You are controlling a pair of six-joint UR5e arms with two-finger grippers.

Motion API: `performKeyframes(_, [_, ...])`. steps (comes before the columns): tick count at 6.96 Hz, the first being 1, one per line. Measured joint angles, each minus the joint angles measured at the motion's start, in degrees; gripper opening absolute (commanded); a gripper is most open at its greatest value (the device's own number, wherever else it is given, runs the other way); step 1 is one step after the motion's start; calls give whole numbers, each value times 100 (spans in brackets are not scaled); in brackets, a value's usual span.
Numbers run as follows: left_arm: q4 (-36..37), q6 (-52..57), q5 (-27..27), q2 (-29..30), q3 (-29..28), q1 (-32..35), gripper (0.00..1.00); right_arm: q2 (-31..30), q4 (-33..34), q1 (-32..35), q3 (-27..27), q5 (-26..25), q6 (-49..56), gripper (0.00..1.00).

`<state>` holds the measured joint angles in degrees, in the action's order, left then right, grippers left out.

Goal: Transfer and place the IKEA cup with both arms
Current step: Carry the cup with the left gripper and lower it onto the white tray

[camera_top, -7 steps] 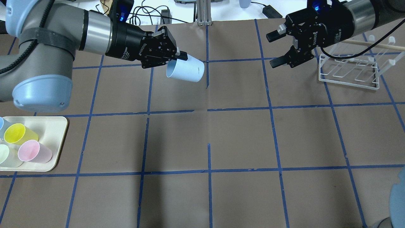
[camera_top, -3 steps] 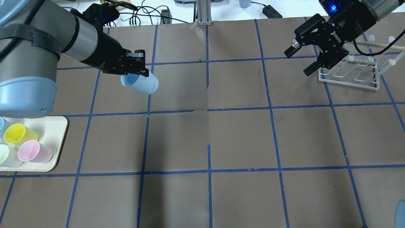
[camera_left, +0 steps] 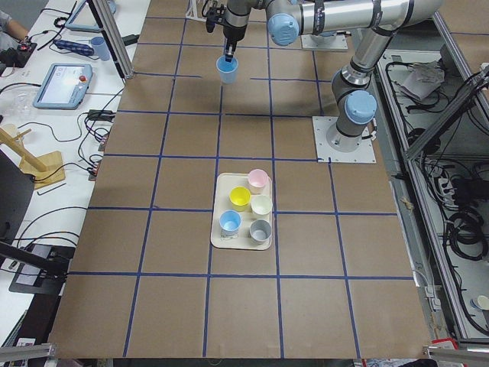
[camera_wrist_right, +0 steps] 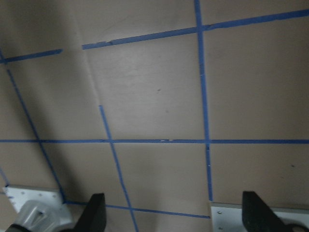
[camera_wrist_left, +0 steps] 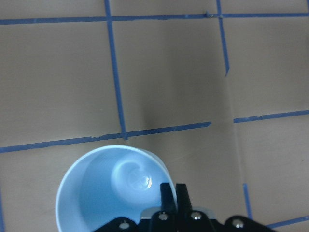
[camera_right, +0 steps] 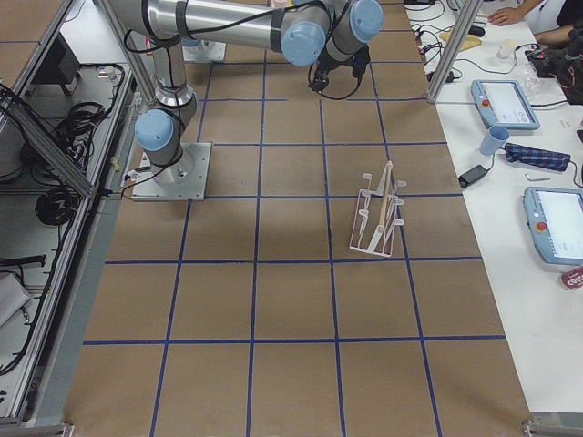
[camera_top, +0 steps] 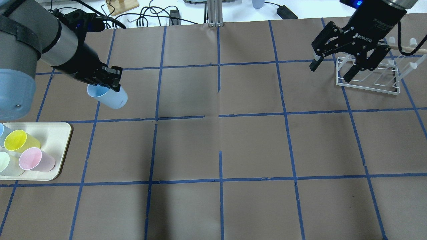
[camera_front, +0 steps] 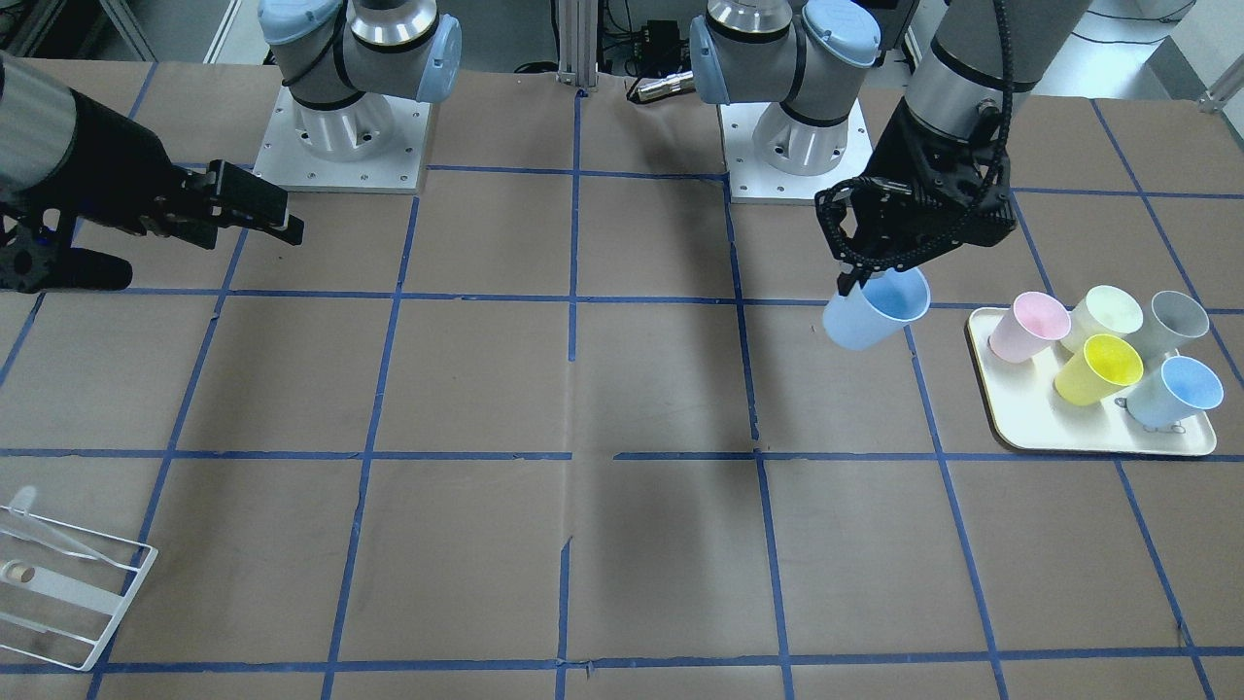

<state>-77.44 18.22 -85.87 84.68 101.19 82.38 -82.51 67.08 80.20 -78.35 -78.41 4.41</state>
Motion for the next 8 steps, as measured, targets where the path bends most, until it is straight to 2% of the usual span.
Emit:
performKeyframes(1, [-112, 818, -489, 21, 13, -361, 0, -144, 157, 258, -41, -561, -398, 100])
performKeyframes(3, [122, 1864, -884, 226, 172, -1412, 0, -636, 481, 487, -412, -1035, -939, 100])
performKeyframes(6, [1491, 2298, -848, 820, 759, -2285, 0, -1437, 1474, 612, -1698, -1318, -1263, 100])
performKeyframes(8, [1835, 2603, -586, 1183, 979, -2688, 0, -1577, 1688, 724, -1957, -1323, -1266, 100])
